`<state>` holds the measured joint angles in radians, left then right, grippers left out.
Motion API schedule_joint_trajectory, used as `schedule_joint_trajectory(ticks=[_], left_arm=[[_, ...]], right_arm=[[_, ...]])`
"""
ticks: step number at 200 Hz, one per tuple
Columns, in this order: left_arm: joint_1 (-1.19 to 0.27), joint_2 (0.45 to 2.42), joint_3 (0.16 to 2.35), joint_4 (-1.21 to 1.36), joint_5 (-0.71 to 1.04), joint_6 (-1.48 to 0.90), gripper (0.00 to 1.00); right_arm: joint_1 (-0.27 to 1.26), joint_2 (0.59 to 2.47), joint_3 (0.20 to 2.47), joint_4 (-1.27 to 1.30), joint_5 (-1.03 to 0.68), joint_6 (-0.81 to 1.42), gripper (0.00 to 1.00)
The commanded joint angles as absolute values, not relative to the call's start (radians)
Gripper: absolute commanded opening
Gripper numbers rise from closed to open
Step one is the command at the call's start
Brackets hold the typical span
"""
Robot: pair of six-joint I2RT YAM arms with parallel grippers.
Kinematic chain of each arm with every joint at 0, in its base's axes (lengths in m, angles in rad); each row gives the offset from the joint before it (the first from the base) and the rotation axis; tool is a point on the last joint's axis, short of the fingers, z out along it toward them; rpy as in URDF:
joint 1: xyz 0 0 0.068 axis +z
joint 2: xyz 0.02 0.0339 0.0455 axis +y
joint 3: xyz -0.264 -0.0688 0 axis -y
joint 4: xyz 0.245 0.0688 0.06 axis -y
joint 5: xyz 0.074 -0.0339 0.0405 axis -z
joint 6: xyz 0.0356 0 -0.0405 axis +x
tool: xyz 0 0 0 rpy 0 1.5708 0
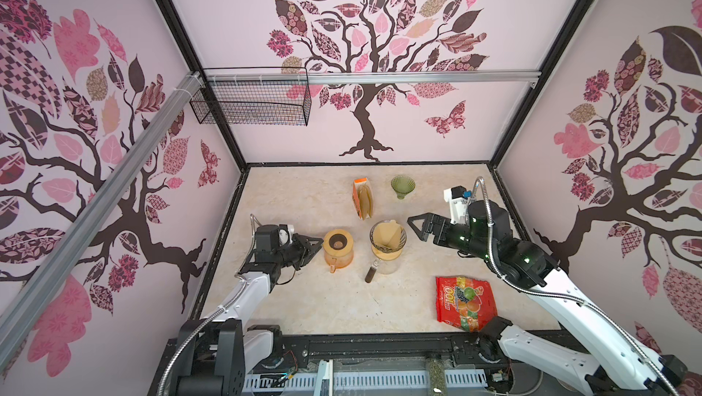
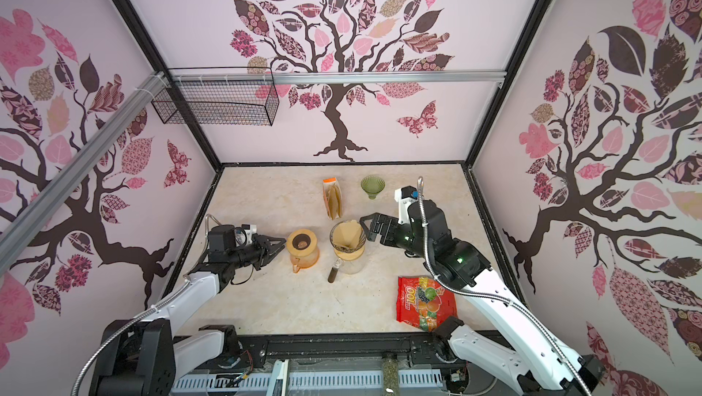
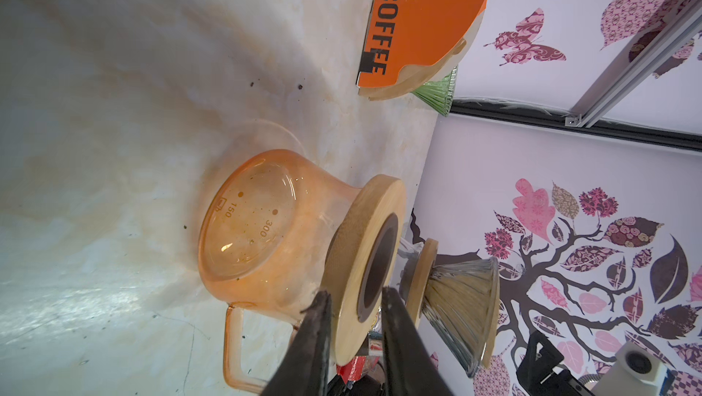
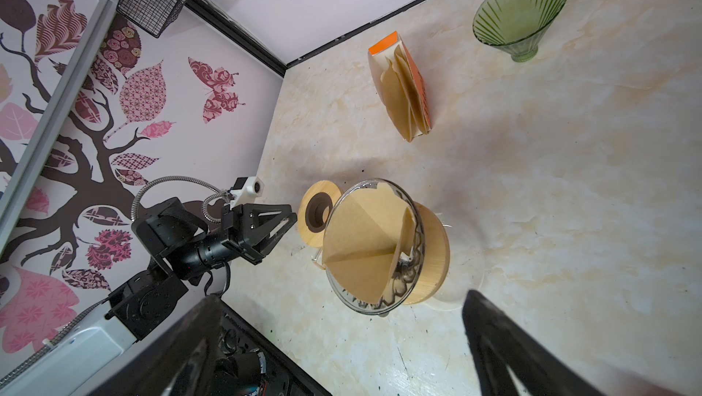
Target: Place the coffee filter in the dripper
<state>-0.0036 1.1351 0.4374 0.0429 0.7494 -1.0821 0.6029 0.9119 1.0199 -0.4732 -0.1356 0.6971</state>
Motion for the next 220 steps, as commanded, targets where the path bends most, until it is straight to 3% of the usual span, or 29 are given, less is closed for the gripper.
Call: schedule_joint_trajectory(ticks=[1, 89, 112, 168, 186, 220], left_arm=[[0.032, 1.111, 0.406, 0.043, 0.774, -1.066, 0.26], [0.073, 1.051, 0.552, -0.16, 0.798, -0.944, 0.28], [0.072, 1.047, 0.643, -0.283, 0.813, -0.844, 0.37], [0.035, 1.012, 0.903, -0.654, 0.695, -0.53, 0.75], [-0.007, 1.001, 0.942, -0.679, 0.659, -0.492, 0.97], [-0.058, 0.955, 0.997, -0.751, 0.573, -0.4, 0.98]], right_arm=[[0.604, 0.916, 1.026, -0.475, -0.14, 0.695, 1.0], [0.604, 0.942, 1.064, -0.504, -0.12, 0.678, 1.0], [0.604, 0.961, 1.094, -0.523, -0.109, 0.667, 1.0], [0.603, 1.039, 1.2, -0.572, -0.063, 0.647, 1.0], [0.603, 1.077, 1.231, -0.572, -0.05, 0.652, 1.0], [0.604, 1.167, 1.31, -0.579, -0.001, 0.656, 1.0]])
